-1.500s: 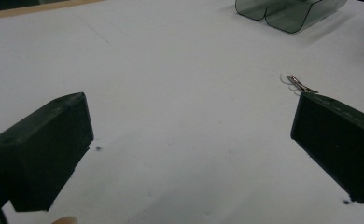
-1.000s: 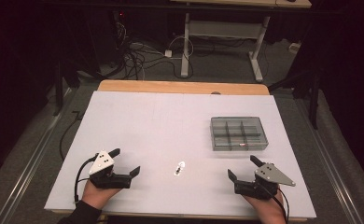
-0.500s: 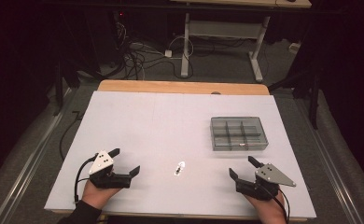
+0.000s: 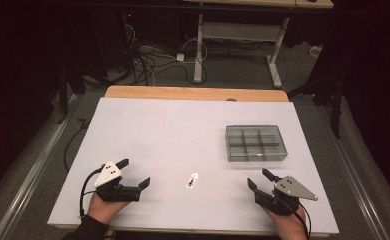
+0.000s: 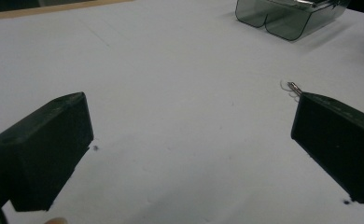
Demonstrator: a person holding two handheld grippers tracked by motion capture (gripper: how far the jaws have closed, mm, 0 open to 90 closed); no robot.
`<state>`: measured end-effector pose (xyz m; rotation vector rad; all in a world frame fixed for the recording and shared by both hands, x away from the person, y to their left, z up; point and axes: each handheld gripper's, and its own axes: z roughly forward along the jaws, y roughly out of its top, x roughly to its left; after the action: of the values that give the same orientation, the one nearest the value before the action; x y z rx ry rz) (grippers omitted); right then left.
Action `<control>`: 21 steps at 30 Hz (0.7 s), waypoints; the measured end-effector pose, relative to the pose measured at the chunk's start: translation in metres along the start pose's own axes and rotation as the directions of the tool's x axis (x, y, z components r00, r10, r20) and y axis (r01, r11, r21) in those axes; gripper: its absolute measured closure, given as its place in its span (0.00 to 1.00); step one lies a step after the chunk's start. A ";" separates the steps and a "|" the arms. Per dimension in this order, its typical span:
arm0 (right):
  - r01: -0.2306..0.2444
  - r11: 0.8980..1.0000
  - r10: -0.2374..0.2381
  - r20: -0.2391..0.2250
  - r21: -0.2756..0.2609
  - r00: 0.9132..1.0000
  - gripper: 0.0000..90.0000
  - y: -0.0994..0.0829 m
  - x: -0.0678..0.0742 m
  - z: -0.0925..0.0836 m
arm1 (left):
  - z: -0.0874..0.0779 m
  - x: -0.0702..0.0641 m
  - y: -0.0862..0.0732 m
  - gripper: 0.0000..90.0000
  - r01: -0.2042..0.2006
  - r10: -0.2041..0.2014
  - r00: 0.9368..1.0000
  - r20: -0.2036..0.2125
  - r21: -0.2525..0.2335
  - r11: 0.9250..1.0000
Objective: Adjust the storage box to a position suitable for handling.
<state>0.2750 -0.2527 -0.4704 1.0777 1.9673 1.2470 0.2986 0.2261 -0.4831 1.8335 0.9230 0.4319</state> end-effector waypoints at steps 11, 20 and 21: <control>0.004 1.000 -0.004 -0.033 0.018 0.999 0.67 -0.001 0.002 0.001 | 0.001 -0.002 0.000 0.00 -0.015 0.015 1.000 0.002 0.001 1.000; 0.008 1.000 -0.007 -0.043 0.026 0.999 0.86 0.000 0.002 -0.001 | 0.002 -0.002 0.000 0.00 -0.013 0.013 1.000 0.003 0.005 1.000; 0.010 1.000 -0.009 -0.046 0.027 0.999 0.87 0.000 0.002 -0.001 | 0.002 -0.002 0.000 0.00 -0.012 0.012 1.000 0.002 0.002 1.000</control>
<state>0.2734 -0.2512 -0.4702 1.0607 2.0263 1.2540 0.2982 0.2234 -0.4840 1.8416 0.9118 0.4373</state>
